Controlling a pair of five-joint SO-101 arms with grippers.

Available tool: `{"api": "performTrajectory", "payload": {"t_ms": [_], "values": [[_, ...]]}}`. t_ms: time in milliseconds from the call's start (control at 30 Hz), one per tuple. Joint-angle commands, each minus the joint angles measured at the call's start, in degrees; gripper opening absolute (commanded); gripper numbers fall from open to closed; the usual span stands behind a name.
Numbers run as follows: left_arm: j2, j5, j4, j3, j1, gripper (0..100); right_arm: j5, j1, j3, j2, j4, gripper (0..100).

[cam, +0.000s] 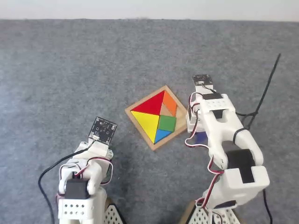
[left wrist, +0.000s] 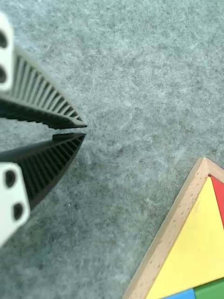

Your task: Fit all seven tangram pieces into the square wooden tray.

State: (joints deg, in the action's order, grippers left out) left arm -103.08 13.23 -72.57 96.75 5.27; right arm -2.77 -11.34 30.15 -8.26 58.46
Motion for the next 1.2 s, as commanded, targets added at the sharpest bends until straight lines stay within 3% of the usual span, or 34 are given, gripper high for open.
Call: {"api": "performTrajectory", "payload": {"t_ms": [0,300,433,633,833,1167], "values": [[-1.32,0.62,-0.18,-0.40,0.26,2,-0.09,-0.22,-1.23,1.80,1.54,17.4],[-1.32,0.62,-0.18,-0.40,0.26,2,0.97,5.49,1.05,12.79,5.49,17.7],[-1.32,0.62,-0.18,-0.40,0.26,2,-1.41,3.38,5.54,14.02,5.14,18.6],[-1.32,0.62,-0.18,-0.40,0.26,2,-4.57,0.04,7.03,13.93,4.09,32.9],[-1.32,0.62,-0.18,-0.40,0.26,2,-14.77,-1.89,8.00,13.93,-1.45,22.3],[-1.32,0.62,-0.18,-0.40,0.26,2,-15.47,-1.45,9.41,9.19,-4.53,20.5]]}}
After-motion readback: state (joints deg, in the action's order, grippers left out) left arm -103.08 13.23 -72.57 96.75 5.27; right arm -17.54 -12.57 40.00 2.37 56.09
